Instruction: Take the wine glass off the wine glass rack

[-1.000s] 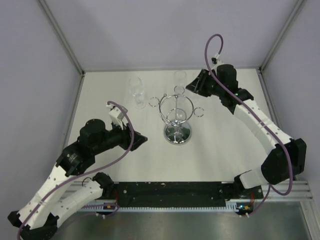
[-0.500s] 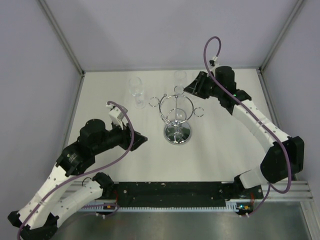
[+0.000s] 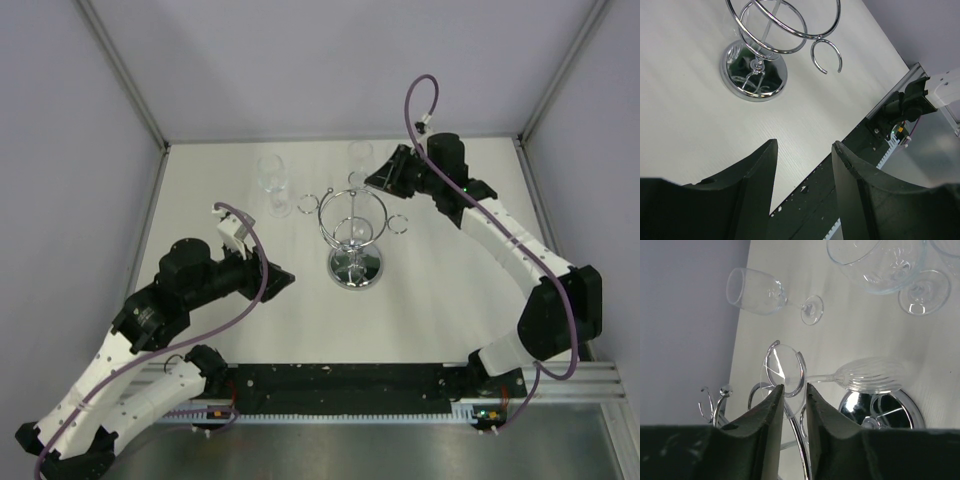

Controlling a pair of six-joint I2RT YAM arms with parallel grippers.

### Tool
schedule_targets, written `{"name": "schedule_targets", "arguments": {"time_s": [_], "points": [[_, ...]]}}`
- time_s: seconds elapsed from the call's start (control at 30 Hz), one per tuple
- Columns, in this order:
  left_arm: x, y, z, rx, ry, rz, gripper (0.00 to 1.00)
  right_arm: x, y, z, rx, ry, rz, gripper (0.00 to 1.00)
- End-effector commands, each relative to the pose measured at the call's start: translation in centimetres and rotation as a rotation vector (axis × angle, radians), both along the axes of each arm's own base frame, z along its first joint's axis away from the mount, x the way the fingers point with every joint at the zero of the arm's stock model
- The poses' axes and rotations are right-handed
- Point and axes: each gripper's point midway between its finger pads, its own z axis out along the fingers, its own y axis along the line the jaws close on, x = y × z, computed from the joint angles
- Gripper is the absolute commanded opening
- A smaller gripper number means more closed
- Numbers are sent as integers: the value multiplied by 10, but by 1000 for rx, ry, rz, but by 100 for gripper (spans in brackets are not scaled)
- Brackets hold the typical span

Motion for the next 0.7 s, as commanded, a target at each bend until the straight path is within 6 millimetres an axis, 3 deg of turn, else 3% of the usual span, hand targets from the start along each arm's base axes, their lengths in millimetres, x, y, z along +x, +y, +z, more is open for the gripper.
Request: {"name": "schedule_targets", "arguments": {"time_s": [0.0, 0.17, 0.47, 0.67], "points": [[2, -2, 6, -19, -31, -3, 53, 6, 2, 9, 32, -38, 1, 20], [2, -1, 6, -17, -33, -1, 53, 7, 1, 11, 35, -43, -4, 0], [3, -2, 5, -16, -30, -2, 53, 6, -1, 18, 34, -61, -13, 0], [4, -2, 6, -15, -33, 0, 53, 8, 2, 41, 71, -119, -1, 0]]}}
